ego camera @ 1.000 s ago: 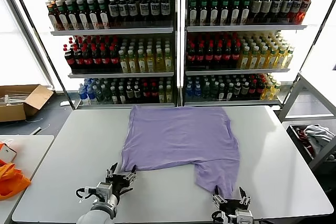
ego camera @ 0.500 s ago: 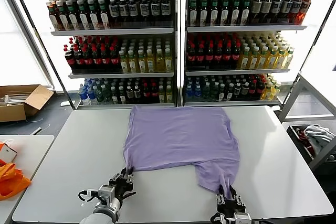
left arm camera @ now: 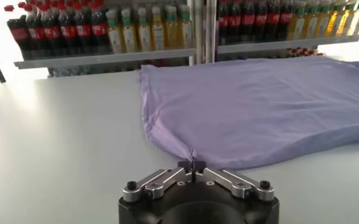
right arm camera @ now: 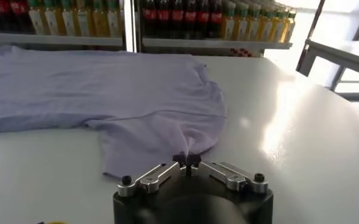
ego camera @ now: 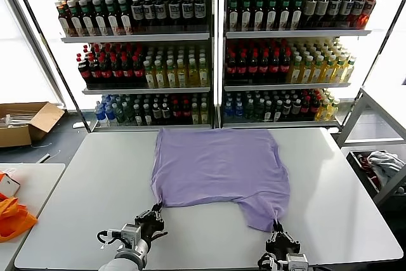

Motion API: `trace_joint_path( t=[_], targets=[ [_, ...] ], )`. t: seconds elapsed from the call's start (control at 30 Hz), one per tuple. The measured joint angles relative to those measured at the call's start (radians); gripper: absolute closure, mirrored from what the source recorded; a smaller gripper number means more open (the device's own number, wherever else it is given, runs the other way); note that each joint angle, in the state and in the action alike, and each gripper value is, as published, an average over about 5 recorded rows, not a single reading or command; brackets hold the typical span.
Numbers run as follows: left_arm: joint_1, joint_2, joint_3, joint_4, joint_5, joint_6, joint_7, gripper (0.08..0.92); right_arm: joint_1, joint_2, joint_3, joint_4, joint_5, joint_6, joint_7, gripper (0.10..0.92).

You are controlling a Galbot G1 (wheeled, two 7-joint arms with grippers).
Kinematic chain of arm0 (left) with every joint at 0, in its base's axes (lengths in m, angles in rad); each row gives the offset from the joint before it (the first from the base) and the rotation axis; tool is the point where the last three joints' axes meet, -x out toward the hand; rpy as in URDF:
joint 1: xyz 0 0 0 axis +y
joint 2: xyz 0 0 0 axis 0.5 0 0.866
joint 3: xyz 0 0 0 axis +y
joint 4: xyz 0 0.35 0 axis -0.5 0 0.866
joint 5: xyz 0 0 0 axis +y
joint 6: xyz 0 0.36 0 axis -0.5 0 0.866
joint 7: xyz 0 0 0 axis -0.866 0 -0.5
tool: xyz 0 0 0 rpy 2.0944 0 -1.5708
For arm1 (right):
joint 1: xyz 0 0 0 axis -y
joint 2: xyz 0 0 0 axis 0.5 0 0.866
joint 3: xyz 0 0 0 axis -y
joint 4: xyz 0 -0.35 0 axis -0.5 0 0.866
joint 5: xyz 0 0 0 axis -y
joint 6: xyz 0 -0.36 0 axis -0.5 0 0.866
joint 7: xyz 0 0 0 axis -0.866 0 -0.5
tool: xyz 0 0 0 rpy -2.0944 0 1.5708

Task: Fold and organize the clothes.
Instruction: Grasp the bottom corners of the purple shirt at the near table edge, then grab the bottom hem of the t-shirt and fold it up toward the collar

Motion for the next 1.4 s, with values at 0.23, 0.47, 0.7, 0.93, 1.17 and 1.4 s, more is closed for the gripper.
trace_joint_path(
  t=[0.23,0.47,0.7,0.93,1.17,1.4],
  targets=[
    [-0.019,-0.003,-0.003,0.0,-0.004,-0.047,0.001,0.913,0.048,0.009,0.013,0.001,-0.019,0.014,-0.024,0.908],
    [-0.055,-0.002,0.002,0.023,-0.014,-0.094,-0.005,0.913,0.124,0.01,0.023,-0.019,-0.032,0.015,-0.037,0.908],
    [-0.12,0.009,0.001,0.061,-0.028,-0.116,-0.015,0.914,0.232,0.004,0.026,-0.062,-0.033,0.012,-0.04,0.908],
    [-0.201,0.026,0.012,0.109,-0.053,-0.121,-0.024,0.914,0.346,-0.013,0.018,-0.138,-0.022,0.012,-0.05,0.908],
    [-0.293,0.049,0.035,0.189,-0.076,-0.122,-0.028,0.914,0.454,-0.027,0.005,-0.239,0.002,0.003,-0.054,0.908],
    [-0.387,0.056,0.063,0.29,-0.092,-0.118,-0.028,0.914,0.553,-0.026,-0.012,-0.339,0.022,-0.025,-0.059,0.908]
  ],
)
